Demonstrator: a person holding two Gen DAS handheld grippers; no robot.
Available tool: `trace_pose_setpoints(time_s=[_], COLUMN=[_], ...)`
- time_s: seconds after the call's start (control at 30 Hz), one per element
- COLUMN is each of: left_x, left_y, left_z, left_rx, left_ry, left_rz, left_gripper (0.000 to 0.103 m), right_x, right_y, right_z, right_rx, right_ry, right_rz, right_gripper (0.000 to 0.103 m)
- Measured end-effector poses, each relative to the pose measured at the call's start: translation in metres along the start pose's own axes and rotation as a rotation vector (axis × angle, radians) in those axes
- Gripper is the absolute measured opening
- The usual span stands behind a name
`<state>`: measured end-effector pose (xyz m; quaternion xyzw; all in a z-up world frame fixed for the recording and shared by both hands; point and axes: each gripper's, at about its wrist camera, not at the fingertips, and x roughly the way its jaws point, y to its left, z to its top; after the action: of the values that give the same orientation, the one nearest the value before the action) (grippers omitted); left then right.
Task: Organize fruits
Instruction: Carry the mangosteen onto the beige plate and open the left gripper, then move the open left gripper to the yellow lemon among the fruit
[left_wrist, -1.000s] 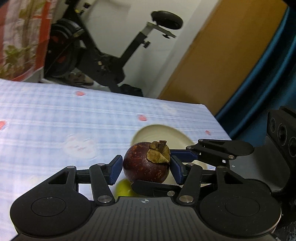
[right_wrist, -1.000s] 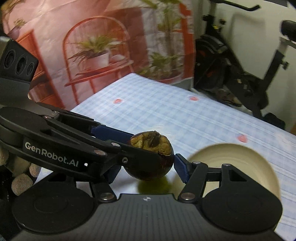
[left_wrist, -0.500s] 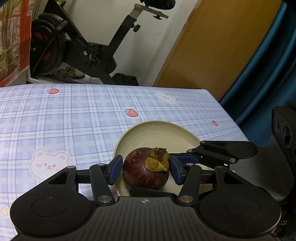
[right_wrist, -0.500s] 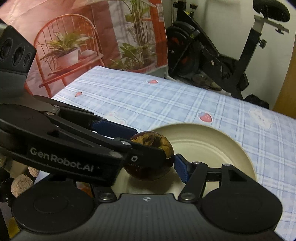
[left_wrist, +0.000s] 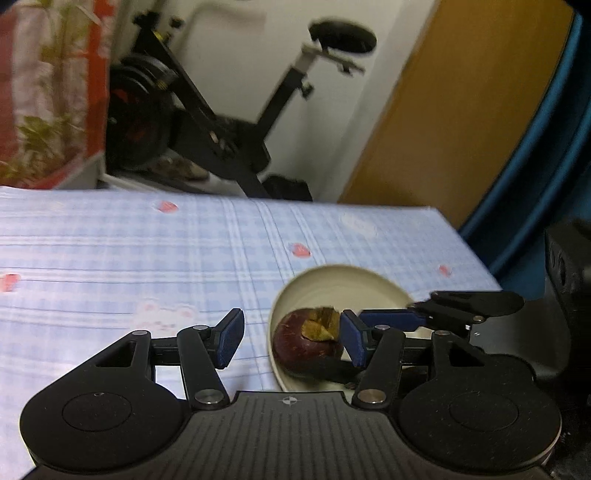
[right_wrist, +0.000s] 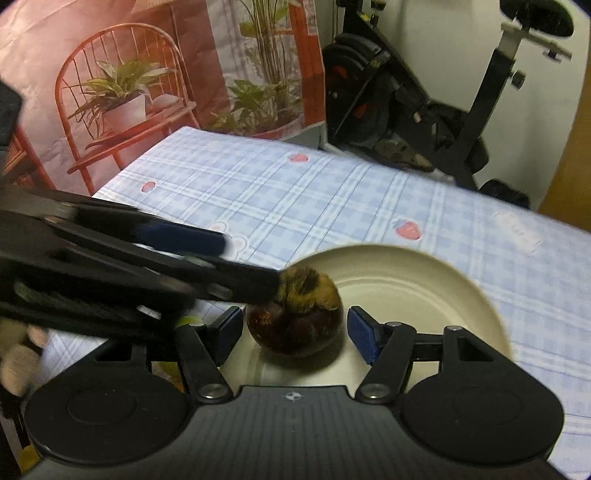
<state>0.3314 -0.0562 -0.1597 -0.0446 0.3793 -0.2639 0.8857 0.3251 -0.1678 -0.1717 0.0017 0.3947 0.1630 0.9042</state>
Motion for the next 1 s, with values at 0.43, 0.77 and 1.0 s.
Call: trace_pose_setpoints(time_s=[0.43,0.77,1.0], left_x=[-0.121,-0.115,-0.099], left_y=[-0.034,-0.056,-0.064], left_z=[-0.057,-0.112,-0.132], left_rx=[0.011,-0.031,-0.041], left_ry=[-0.109,0.001,0.086], left_rz=[0.153,0.04,-0.003], left_gripper=[0.059,0.059,0.059], right_x=[-0.127,-0.131,-0.116], right_y=[0.022,0.056,0.077], right_z=[-0.076,-0.144,-0.159], right_rx=[0.129,0.065,-0.092], right_ry=[-0.167,-0.075,-0.034], right_rz=[-0.005,0.063,0.098], right_gripper=[0.066,0.066,0.066])
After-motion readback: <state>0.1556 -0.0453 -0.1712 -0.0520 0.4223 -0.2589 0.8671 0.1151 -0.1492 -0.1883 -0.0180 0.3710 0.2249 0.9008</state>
